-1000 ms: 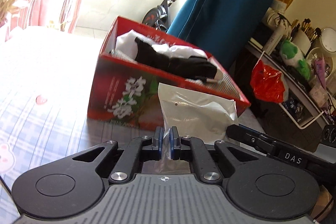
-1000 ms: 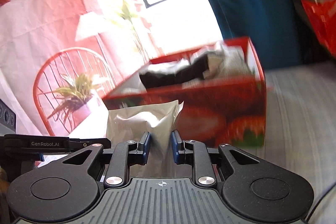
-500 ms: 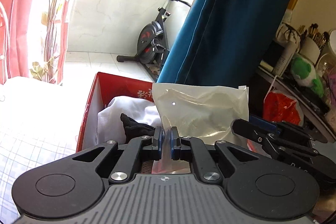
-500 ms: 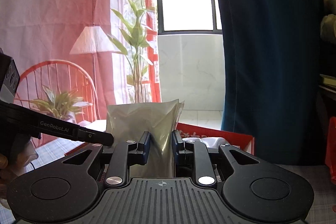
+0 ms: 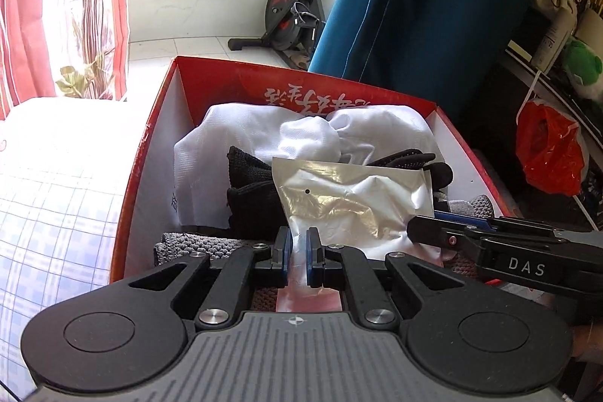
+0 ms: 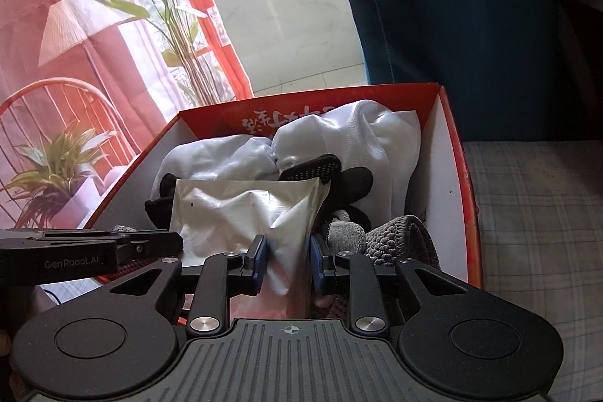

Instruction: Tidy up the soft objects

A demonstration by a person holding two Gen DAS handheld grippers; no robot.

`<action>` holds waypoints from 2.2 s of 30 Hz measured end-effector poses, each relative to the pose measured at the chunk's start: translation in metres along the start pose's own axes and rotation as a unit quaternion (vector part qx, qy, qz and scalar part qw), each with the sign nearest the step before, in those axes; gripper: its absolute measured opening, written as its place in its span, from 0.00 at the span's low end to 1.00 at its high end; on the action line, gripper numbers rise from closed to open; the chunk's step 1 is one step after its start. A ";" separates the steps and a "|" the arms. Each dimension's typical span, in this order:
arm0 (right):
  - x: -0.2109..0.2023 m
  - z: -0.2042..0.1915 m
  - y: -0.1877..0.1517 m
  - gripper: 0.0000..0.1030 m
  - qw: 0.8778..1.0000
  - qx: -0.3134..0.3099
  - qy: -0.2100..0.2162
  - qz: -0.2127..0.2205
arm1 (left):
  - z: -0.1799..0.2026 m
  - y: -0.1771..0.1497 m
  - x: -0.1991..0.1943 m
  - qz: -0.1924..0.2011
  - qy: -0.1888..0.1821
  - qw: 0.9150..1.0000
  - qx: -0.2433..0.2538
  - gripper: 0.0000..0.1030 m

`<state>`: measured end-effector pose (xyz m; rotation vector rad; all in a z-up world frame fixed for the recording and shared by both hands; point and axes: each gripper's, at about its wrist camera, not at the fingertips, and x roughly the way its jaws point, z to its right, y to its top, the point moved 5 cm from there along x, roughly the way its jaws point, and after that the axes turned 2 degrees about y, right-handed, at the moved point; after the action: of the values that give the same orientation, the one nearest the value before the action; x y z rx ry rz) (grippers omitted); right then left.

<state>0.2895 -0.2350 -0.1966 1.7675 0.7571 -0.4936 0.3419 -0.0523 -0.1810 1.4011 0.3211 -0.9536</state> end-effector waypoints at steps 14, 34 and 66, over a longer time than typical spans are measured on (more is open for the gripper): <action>-0.051 -0.030 0.010 0.60 0.994 -0.091 -0.044 0.039 | 0.016 0.011 -0.059 0.077 0.060 0.993 0.070 0.96; -0.148 -0.062 0.005 1.00 0.986 -0.107 -0.057 0.112 | 0.022 0.001 -0.154 0.153 0.125 0.980 0.034 1.00; -0.268 -0.098 -0.033 1.00 0.976 -0.056 -0.084 0.191 | 0.059 -0.043 -0.265 0.210 0.169 0.962 0.047 1.00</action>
<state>0.0721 -0.2020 -0.0114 1.6894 0.3080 -0.3273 0.1299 -0.0028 -0.0125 1.6384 0.2195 -0.3838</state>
